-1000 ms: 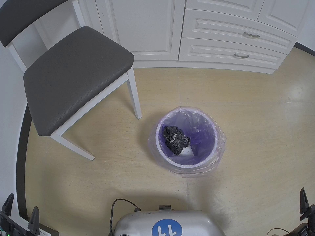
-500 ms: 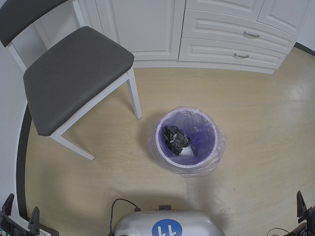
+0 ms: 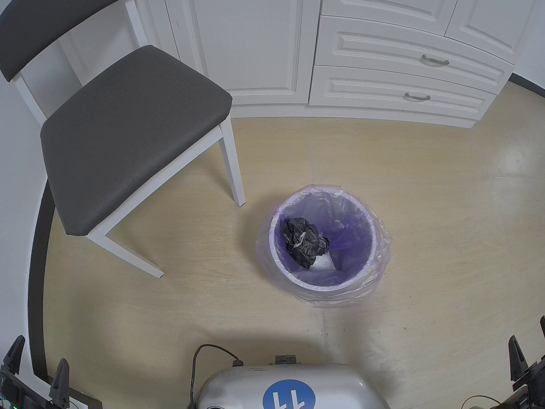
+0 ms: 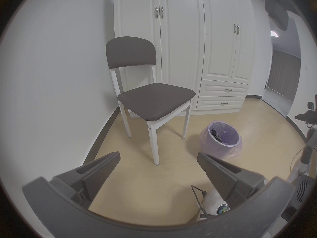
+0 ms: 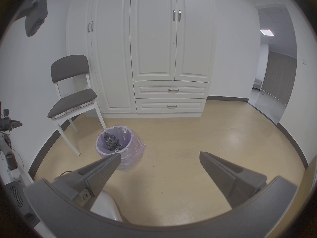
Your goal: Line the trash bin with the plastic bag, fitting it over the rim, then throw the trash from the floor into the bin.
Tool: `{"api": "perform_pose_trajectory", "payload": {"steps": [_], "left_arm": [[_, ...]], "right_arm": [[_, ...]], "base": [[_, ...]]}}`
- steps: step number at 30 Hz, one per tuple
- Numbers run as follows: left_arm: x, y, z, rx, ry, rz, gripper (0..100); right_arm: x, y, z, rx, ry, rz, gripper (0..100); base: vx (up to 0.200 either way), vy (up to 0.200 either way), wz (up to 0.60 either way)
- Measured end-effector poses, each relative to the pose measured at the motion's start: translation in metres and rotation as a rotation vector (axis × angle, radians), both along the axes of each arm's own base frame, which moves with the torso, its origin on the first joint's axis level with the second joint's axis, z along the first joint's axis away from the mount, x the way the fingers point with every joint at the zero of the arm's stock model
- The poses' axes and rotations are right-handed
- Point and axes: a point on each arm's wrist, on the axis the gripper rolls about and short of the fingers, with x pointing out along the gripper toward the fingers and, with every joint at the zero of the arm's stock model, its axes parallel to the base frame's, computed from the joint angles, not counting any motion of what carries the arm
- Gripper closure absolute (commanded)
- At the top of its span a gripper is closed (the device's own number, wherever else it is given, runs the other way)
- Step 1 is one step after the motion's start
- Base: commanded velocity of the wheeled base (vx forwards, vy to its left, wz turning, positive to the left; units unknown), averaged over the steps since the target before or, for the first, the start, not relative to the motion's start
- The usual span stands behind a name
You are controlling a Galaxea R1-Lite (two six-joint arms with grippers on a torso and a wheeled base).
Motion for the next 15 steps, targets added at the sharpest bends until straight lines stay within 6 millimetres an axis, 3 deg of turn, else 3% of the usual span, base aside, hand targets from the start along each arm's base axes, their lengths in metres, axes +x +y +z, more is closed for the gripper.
{"api": "perform_pose_trajectory", "payload": {"steps": [15], "left_arm": [[0.0000,0.0000,0.0003,-0.001,-0.003,-0.002,0]], "right_arm": [[0.0002,0.0002,-0.0043,0.003,0.043,0.010,0]], "base": [[0.000,0.000,0.00]]}}
